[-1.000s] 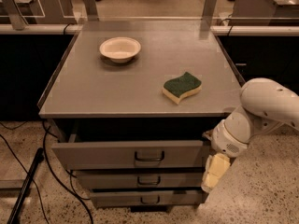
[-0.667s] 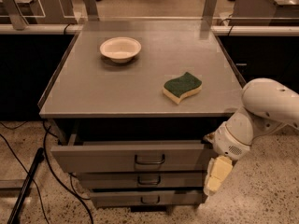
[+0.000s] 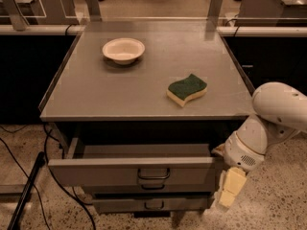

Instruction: Open top drawer

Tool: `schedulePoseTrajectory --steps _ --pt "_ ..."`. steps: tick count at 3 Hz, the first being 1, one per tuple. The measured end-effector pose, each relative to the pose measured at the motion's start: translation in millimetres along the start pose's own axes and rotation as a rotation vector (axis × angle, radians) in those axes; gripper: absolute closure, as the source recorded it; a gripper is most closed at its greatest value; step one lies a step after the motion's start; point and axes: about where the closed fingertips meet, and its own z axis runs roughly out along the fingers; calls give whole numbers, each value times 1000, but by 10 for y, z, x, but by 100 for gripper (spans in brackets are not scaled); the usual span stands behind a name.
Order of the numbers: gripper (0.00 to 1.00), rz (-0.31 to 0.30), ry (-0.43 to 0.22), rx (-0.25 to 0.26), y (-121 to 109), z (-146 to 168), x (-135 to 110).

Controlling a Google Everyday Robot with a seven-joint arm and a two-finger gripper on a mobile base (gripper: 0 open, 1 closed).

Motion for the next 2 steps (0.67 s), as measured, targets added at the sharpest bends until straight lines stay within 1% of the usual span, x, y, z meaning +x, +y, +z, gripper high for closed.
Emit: schedulePoseTrajectory --steps 1,2 --pt "0 13 24 -46 194 -44 76" --pt "0 13 26 -49 204 -43 79"
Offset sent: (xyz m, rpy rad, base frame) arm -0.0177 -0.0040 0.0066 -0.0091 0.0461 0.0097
